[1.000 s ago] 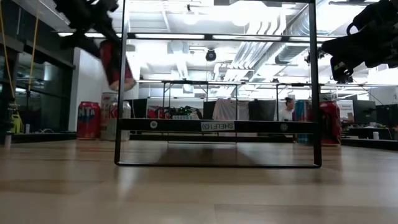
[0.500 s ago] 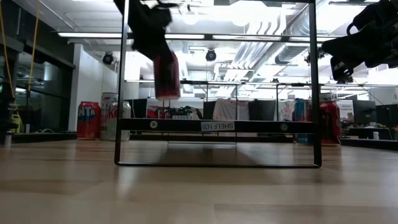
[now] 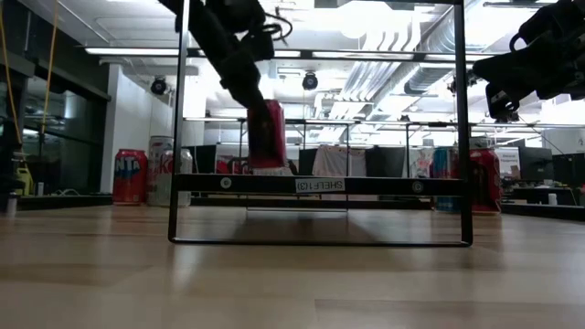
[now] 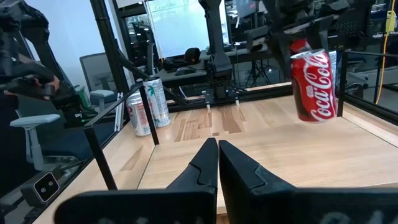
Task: Place canned beverage on shelf
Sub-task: Put the red soda can on the shelf
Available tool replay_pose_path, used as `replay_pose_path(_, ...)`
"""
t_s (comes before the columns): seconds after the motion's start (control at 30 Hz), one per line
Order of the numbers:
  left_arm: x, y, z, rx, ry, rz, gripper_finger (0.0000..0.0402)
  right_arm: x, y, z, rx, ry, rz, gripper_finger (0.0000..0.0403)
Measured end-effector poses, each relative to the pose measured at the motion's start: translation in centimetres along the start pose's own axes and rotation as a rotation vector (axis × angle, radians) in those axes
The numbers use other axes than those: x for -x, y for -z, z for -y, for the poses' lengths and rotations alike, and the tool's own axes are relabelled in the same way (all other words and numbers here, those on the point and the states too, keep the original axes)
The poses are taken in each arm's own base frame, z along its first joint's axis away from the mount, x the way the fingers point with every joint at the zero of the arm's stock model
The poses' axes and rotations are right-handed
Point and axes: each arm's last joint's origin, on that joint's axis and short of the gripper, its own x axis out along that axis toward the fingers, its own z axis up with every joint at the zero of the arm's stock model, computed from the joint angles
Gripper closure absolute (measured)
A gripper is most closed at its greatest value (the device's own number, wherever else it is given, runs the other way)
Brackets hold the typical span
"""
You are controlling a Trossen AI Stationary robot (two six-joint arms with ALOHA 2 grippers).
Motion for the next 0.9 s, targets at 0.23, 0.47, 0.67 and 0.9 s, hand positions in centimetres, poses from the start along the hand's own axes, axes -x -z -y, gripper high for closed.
replay_pose_path(0.23,-0.8,0.5,-0.9,0.039,0.024,-0.021,0.0194,0.0,0.0,0.0,0.000,0.000,0.000,0.0402)
replay_pose_path(0.47,-2.0,0.7,-0.9,0.046,0.032,-0.051,0.0182,0.0,0.0,0.0,0.000,-0.001,0.000,0.0402)
replay_pose_path(0.67,-2.3,0.7,-0.9,0.048,0.032,-0.047,0.0163,0.0,0.0,0.0,0.000,0.000,0.000,0.0402)
replay_pose_path(0.9,-1.9,0.5,-1.0,0.070,0.011,-0.059,0.0131,0.0,0.0,0.0,0.000,0.000,0.000,0.0402)
